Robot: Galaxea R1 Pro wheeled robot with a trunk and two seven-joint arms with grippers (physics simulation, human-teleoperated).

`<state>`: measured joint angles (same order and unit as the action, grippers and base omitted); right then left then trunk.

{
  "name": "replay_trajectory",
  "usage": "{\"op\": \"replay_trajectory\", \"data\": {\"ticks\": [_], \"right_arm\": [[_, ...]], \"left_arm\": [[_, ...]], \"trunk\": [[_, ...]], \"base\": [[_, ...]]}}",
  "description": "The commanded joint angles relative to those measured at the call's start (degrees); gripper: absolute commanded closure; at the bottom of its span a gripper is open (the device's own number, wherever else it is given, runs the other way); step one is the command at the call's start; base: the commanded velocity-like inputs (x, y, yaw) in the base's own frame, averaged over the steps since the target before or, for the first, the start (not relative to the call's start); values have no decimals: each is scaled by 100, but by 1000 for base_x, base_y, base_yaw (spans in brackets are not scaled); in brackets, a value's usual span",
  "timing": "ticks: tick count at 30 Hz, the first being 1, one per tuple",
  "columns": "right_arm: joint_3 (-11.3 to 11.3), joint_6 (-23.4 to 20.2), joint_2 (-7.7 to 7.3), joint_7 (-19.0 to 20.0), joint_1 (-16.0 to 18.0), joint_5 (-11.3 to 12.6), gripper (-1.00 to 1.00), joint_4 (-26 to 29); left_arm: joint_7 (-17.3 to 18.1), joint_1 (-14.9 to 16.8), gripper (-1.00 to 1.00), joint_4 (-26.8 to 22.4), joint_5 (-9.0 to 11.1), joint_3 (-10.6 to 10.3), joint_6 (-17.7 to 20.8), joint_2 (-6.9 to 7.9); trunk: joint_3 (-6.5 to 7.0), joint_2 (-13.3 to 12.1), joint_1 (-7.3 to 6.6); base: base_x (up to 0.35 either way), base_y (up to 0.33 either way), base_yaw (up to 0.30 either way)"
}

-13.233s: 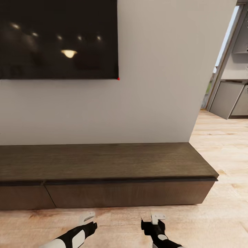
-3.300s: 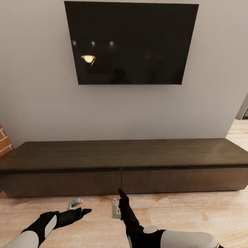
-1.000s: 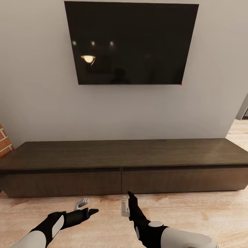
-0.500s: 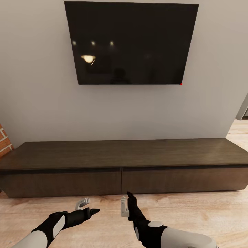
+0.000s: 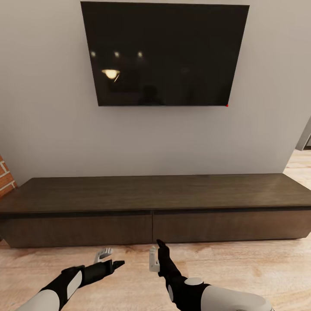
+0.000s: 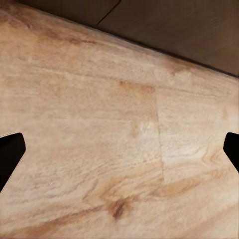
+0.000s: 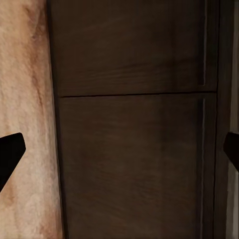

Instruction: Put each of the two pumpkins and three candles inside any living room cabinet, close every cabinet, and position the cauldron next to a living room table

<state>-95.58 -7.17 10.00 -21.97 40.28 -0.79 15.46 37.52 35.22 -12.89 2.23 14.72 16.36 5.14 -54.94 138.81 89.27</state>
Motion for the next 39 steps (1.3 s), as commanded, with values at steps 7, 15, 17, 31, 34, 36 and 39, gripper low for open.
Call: {"op": "replay_trajectory", "data": {"ticks": [7, 15, 17, 31, 34, 36, 39], "right_arm": [[-47, -56, 0, -397, 6, -1, -100, 17], [-35, 108, 0, -471, 6, 7, -100, 16], [-33, 332, 0, -477, 6, 15, -100, 7], [-27, 826, -37, -493, 6, 71, -100, -15], [-26, 829, -45, -486, 6, 276, -100, -23], [-30, 830, -73, -481, 6, 542, -100, -27], [-41, 834, -133, -481, 6, 981, -100, -19]], "left_arm": [[15, 2, -100, 131, 23, 22, -29, 8], [15, 2, -100, 150, 16, 19, -36, 3], [12, 2, -100, 153, 15, 16, -36, -1], [-4, 2, -100, 308, 14, 13, -324, -72], [-6, 2, -100, 327, 14, 15, -357, -79], [-6, 2, -100, 333, 14, 17, -368, -81], [-7, 2, -100, 338, 14, 16, -375, -83]], "trunk": [[-6, 2, -1], [-6, 2, -1], [-6, 2, -1], [-6, 2, -1], [-6, 2, -1], [-6, 2, -1], [-6, 2, -1]], "base": [[0, 0, 0], [0, 0, 0], [0, 0, 0], [0, 0, 0], [0, 0, 0], [0, 0, 0], [0, 0, 0]]}}
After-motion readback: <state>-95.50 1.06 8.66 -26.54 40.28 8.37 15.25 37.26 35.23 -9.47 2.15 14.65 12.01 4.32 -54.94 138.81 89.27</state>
